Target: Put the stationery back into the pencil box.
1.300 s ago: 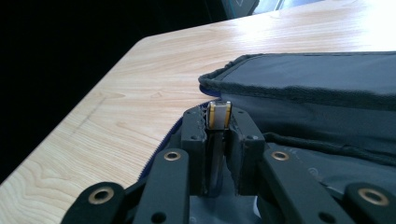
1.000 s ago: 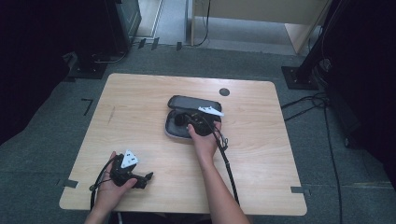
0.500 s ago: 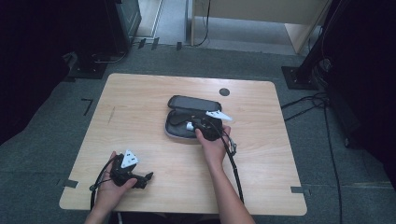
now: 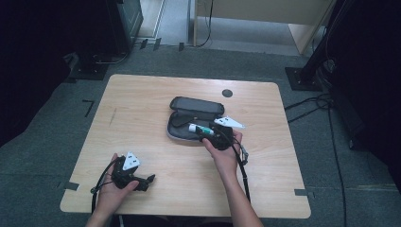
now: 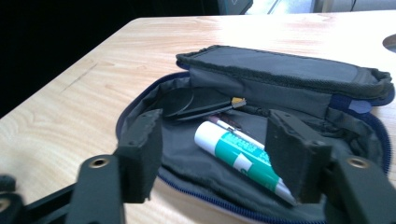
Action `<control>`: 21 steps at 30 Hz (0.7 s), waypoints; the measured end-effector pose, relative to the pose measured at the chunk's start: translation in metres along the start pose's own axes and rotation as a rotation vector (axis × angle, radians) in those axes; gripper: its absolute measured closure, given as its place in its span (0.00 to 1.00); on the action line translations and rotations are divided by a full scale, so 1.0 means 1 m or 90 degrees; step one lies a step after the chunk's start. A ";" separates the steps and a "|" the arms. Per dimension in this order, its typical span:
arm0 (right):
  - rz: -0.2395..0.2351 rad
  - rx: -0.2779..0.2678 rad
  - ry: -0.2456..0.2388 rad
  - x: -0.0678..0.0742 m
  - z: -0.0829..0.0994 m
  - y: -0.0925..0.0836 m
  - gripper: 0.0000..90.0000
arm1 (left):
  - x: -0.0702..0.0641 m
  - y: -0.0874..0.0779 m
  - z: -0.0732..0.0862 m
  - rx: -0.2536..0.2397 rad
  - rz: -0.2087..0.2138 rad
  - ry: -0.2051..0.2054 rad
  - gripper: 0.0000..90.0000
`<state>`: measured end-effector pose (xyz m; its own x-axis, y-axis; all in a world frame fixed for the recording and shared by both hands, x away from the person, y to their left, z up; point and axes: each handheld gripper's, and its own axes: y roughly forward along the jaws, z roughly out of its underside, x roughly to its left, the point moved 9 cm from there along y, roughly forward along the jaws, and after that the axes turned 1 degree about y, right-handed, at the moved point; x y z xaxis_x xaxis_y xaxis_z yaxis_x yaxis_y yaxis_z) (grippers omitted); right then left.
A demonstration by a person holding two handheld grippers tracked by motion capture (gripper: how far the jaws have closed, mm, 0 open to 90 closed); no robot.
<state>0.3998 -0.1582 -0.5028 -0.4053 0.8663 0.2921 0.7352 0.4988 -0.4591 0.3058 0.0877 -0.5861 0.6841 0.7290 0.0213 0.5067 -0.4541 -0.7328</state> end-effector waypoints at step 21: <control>0.073 0.045 -0.048 -0.024 0.031 -0.061 0.00 | 0.000 0.000 0.000 0.000 0.000 0.000 0.00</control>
<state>0.3476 -0.2083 -0.5080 -0.3628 0.9160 0.1711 0.7397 0.3948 -0.5450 0.3058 0.0877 -0.5861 0.6839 0.7293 0.0215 0.5071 -0.4540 -0.7326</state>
